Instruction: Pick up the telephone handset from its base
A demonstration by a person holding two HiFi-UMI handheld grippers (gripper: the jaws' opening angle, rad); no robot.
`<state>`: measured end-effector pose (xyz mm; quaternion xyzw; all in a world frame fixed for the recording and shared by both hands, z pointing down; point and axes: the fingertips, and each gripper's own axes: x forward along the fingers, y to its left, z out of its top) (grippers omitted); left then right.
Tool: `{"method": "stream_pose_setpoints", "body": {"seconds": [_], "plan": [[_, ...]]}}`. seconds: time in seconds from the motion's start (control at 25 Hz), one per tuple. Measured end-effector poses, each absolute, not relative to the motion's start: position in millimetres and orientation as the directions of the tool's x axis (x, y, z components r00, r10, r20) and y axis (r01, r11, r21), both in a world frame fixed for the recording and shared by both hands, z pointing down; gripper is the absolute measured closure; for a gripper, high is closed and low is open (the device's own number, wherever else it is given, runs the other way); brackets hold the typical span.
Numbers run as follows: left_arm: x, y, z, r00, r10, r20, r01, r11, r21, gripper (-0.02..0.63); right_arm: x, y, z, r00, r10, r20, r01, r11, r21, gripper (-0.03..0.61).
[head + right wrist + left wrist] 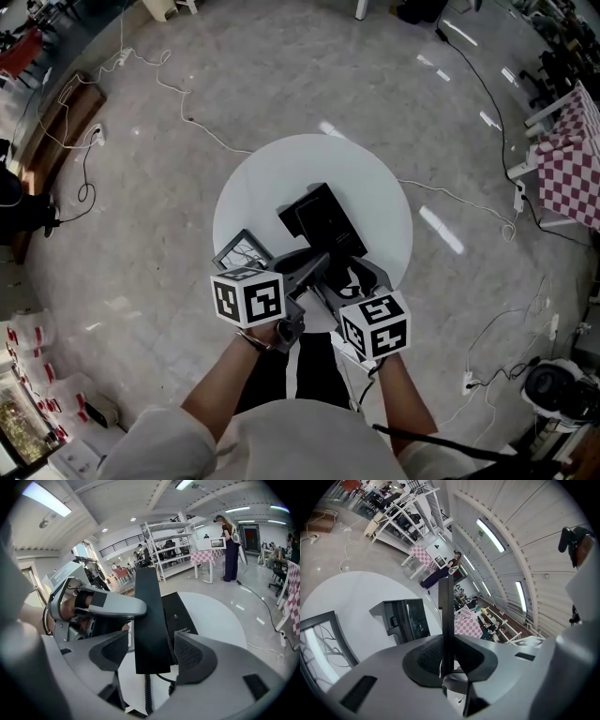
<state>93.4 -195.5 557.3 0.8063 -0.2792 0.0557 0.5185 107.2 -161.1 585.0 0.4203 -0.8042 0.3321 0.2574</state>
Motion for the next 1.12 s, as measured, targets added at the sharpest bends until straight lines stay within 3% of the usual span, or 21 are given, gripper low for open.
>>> {"method": "stream_pose_setpoints", "body": {"seconds": [0.56, 0.68, 0.8, 1.12], "plan": [[110.0, -175.5, 537.1, 0.898, -0.280, 0.338, -0.431, -0.414, 0.802, 0.535, 101.7, -161.2, 587.8, -0.497, -0.447, 0.744, -0.826, 0.507, -0.247, 0.281], [110.4, -175.7, 537.2, 0.900, -0.274, 0.340, -0.429, -0.411, 0.804, 0.535, 99.9, -161.9, 587.9, -0.494, -0.439, 0.750, -0.824, 0.511, -0.244, 0.295], [111.5, -176.7, 537.5, 0.894, -0.271, 0.357, -0.444, -0.427, 0.788, 0.535, 99.0, -162.1, 589.2, -0.482, -0.443, 0.756, -0.834, 0.496, -0.241, 0.350], [117.7, -176.2, 530.3, 0.890, -0.216, 0.402, -0.453, -0.522, 0.722, 0.535, 102.4, -166.5, 586.7, -0.458, -0.478, 0.750, -0.865, 0.436, -0.250, 0.359]]}}
